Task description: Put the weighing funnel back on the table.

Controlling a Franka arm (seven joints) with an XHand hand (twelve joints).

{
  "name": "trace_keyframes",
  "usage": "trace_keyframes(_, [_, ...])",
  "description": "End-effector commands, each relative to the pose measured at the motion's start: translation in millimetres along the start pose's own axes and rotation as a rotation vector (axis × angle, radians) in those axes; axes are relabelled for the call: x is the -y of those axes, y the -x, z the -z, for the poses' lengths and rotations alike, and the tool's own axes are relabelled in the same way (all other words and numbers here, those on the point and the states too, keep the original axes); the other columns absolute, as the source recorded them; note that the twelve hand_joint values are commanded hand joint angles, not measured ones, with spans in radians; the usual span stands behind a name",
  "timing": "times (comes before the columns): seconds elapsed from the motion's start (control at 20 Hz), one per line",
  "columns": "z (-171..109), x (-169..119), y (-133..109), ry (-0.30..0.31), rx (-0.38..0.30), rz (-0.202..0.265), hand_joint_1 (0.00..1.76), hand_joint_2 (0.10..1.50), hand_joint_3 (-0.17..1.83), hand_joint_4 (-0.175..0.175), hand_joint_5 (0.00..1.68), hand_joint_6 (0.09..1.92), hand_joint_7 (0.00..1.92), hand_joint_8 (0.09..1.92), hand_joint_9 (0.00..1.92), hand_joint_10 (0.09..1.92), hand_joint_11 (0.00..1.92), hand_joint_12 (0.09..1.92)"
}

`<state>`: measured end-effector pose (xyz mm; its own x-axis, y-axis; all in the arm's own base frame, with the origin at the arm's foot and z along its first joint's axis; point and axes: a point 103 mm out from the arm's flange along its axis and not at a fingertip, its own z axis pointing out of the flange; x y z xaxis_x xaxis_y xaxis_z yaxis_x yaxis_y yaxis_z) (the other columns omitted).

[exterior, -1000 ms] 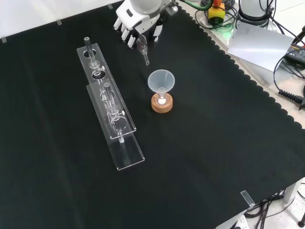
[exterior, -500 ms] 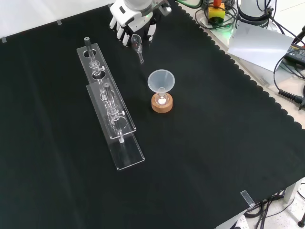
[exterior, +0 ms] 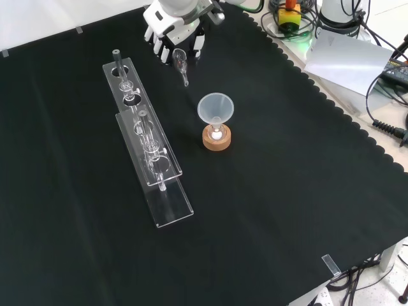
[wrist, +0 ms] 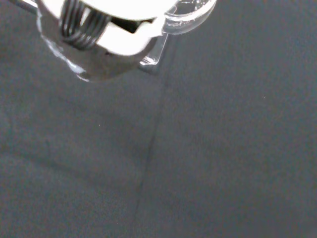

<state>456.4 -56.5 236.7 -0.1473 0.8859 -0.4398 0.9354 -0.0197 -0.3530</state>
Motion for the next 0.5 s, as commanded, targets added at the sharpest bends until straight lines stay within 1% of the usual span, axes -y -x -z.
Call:
trace_keyframes(0.05, [-19,-6,1,0.008,-0.028,0.001,1.08,0.71,0.70,0.164,1.11,0.96,0.92,0.68,1.16,0.41,0.79,1.05])
trace_keyframes(0.15, [-26,-8,1,0.010,-0.038,0.004,1.08,0.71,0.70,0.163,1.11,0.97,0.92,0.68,1.16,0.41,0.79,1.05])
trace_keyframes(0.2, [-30,-9,1,0.013,-0.048,-0.007,1.08,0.71,0.70,0.162,1.11,0.97,0.92,0.68,1.16,0.41,0.79,1.05])
trace_keyframes(0.25, [-33,-10,1,0.015,-0.053,-0.008,1.08,0.71,0.70,0.162,1.11,0.97,0.92,0.68,1.16,0.41,0.79,1.05])
trace_keyframes(0.5, [-50,-16,-2,0.001,-0.076,0.003,1.08,0.71,0.70,0.159,1.11,0.97,0.92,0.68,1.17,0.41,0.79,1.05])
